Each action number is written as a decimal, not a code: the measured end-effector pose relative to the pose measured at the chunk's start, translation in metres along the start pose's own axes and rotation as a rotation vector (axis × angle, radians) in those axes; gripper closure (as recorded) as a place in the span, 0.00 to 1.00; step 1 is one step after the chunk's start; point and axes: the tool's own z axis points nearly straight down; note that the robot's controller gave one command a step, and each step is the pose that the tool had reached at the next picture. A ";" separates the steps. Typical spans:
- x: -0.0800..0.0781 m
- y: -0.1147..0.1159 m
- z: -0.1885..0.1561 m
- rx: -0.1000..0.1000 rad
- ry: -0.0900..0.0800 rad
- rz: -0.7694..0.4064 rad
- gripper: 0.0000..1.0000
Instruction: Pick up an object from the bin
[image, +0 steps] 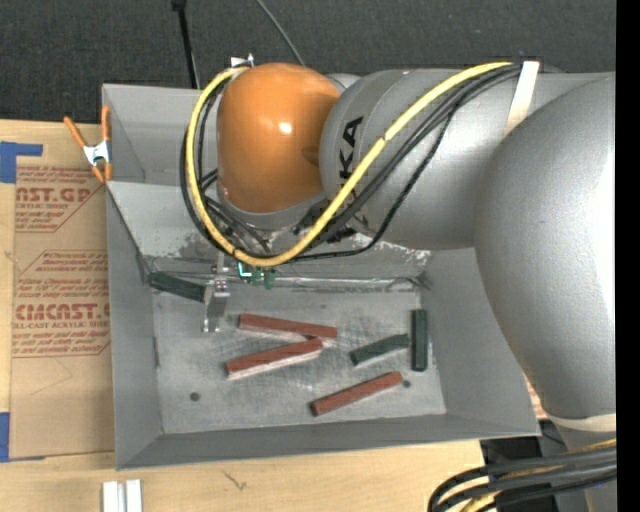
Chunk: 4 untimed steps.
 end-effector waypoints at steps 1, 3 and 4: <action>-0.002 -0.001 -0.004 -0.001 -0.007 0.002 0.00; 0.012 -0.053 0.133 -0.008 -0.019 -0.099 1.00; 0.012 -0.055 0.135 -0.004 -0.016 -0.097 0.00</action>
Offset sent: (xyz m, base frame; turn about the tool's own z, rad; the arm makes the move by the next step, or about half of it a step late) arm -0.0331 -0.0597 -0.1264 -0.2838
